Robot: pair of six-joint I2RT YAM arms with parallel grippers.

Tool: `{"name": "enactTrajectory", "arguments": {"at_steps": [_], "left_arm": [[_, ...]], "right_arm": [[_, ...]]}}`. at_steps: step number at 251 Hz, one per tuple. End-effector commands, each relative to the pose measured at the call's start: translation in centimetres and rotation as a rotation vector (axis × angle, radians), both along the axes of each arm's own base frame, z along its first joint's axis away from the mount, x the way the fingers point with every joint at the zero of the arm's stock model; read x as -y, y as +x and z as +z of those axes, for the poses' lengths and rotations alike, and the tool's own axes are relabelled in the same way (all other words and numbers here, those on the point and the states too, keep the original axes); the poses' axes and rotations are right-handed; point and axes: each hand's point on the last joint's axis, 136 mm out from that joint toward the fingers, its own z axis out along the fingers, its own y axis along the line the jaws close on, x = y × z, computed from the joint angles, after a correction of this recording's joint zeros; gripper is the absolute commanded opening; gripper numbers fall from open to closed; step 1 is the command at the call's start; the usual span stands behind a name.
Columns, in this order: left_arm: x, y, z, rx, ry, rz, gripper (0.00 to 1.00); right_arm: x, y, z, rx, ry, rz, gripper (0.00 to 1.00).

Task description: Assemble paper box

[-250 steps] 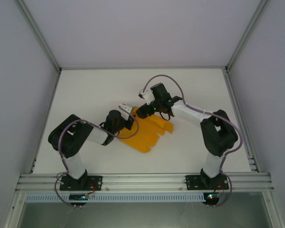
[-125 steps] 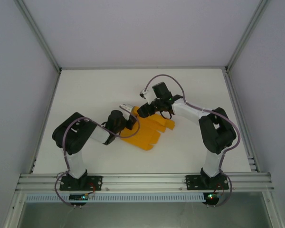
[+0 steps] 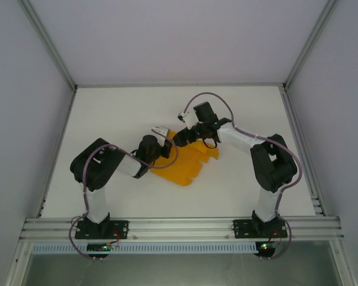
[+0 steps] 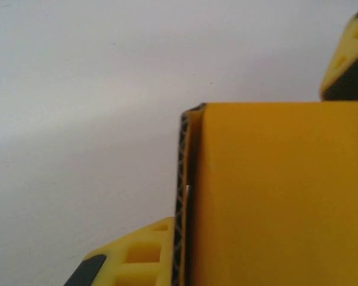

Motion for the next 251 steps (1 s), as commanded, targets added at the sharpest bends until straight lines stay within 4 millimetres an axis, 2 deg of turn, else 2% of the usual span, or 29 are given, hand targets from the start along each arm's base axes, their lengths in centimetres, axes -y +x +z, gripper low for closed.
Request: {"name": "enactTrajectory", "arguments": {"at_steps": [1, 16, 33, 67, 82, 112, 130, 145, 160, 171, 195, 222, 251], "left_arm": [[-1.8, 1.5, 1.5, -0.01, -0.033, 0.115, 0.0], [-2.5, 1.4, 1.4, -0.062, -0.047, 0.123, 0.0], [-3.4, 1.1, 1.5, -0.122, -0.087, 0.13, 0.0], [-3.7, -0.3, 2.6, -0.177, -0.117, 0.068, 0.0], [-3.1, -1.3, 3.2, -0.199, -0.116, 0.004, 0.0], [-2.2, -2.8, 4.3, -0.256, -0.117, -0.077, 0.0], [-2.1, -3.3, 4.6, -0.289, -0.116, -0.092, 0.0], [-1.8, -4.0, 4.6, -0.311, -0.105, -0.118, 0.0], [-1.9, -4.2, 4.6, -0.317, -0.086, -0.111, 0.0], [-2.0, -4.3, 4.5, -0.313, -0.069, -0.101, 0.0], [-2.6, -4.1, 4.4, -0.311, -0.036, -0.061, 0.0], [-3.4, -3.2, 4.6, -0.311, -0.017, 0.01, 0.0], [-5.7, -1.6, 4.7, -0.316, 0.004, 0.201, 0.02]], "right_arm": [[3.5, -0.6, 1.3, 0.041, -0.061, -0.137, 0.83], [5.4, -0.6, 3.6, 0.12, -0.044, -0.236, 0.92], [7.3, -2.0, 5.3, 0.165, -0.028, -0.292, 0.95], [10.1, -5.7, 5.3, 0.175, -0.013, -0.344, 0.96], [10.4, -6.7, 5.1, 0.187, 0.019, -0.343, 0.93], [8.6, -7.7, 5.0, 0.207, 0.107, -0.27, 0.89], [7.9, -7.2, 5.1, 0.234, 0.11, -0.252, 0.78], [7.7, -6.5, 5.2, 0.261, 0.087, -0.264, 0.65], [7.5, -5.9, 5.3, 0.294, 0.065, -0.285, 0.44], [6.9, -6.1, 5.4, 0.317, 0.052, -0.263, 0.34], [6.1, -6.7, 5.5, 0.353, 0.037, -0.229, 0.23], [6.0, -6.9, 4.9, 0.345, 0.027, -0.236, 0.07], [6.5, -7.0, 4.7, 0.371, -0.012, -0.283, 0.0]]}}
